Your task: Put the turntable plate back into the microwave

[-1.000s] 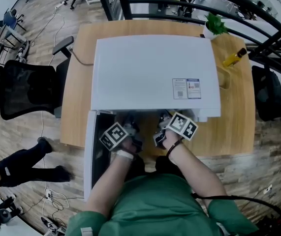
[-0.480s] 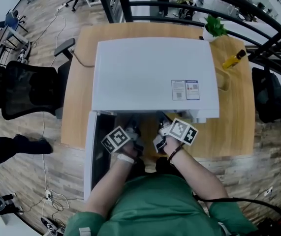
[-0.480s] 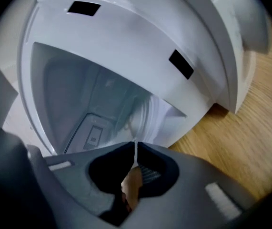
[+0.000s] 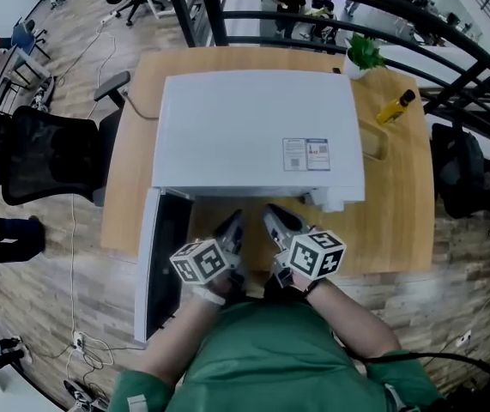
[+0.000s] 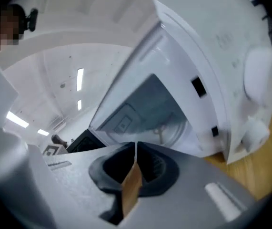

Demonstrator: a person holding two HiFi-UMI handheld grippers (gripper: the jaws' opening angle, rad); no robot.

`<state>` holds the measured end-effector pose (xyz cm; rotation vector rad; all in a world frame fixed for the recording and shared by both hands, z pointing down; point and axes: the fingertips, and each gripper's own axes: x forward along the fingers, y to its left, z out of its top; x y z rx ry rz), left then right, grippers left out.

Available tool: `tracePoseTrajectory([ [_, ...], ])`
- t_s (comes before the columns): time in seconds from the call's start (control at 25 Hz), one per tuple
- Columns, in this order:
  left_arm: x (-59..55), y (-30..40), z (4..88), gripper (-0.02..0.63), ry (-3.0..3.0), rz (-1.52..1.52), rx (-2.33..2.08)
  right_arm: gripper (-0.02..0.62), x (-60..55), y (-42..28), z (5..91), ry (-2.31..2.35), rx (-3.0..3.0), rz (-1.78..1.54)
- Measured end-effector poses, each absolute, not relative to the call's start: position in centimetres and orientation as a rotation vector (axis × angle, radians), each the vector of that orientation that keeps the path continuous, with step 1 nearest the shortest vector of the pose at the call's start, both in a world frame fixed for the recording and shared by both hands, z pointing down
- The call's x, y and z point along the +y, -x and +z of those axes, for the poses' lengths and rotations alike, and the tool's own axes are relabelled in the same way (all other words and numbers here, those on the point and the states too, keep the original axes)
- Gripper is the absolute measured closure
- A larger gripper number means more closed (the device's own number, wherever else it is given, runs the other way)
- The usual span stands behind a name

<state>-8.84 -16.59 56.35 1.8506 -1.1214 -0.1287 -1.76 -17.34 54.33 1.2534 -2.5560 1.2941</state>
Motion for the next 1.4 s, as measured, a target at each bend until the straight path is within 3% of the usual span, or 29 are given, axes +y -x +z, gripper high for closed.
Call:
tracePoseTrajectory([
  [0.16,-15.8,7.8,52.5,0.591,-2.036,-0.057,-1.186,0.581,-16.7,1.1,50.3,-1.228,-2.693,0.977],
  [0.64,-12.4,5.7,42.0,0.592,-2.359,0.03,-1.478,0.583,-12.8,0.1,41.6,-1.099,-2.876,0.449],
  [0.88,-11.5,5.8,35.8,0.592,-2.439,-0.061,-1.586,0.582,-12.7,-0.6,35.3,-1.102,-2.981,0.164],
  [1.4,-10.2,6.9,31.2,0.592,-2.49,-0.047,-1.781,0.583,-11.9,-0.9,29.9,-1.071,-3.084,-0.015],
])
